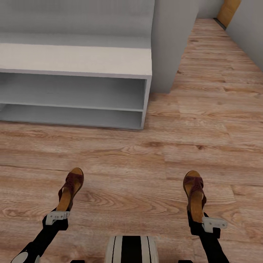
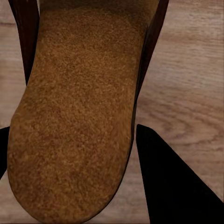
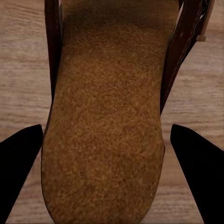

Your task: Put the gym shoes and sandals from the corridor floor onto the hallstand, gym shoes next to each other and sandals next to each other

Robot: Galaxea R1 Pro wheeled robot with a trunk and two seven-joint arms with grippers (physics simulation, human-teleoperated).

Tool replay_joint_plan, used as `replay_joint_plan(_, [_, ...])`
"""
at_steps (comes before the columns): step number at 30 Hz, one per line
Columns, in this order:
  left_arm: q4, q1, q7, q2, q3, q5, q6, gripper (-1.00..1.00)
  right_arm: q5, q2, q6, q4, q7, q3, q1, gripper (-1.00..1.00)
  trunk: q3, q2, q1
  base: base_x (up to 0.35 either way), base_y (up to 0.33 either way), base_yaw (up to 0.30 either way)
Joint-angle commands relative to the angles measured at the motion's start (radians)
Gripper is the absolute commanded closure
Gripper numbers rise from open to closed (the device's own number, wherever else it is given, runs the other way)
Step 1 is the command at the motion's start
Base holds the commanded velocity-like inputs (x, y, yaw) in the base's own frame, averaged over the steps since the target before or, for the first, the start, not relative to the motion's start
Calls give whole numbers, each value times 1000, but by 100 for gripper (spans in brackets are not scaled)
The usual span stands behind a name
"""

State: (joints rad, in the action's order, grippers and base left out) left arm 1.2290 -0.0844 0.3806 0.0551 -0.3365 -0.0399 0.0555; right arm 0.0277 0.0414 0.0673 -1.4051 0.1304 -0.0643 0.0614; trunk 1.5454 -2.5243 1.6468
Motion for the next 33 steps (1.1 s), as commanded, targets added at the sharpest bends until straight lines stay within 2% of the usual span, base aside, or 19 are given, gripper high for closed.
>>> replay_joint_plan(1, [0,0,0,0,0,-3,1,100,-1,0,0,0,-2,0,0,100,-1,0,0,0,236,0])
replay_joint_plan(19, [0,0,0,0,-1,-3,1,100,0,0,0,0,-2,0,0,100,-24,0,0,0,274,0])
replay_joint_plan(33, [0,-1,-1,0,-1,-3,1,100,0,0,0,0,-2,0,0,100,-28,0,0,0,284,0])
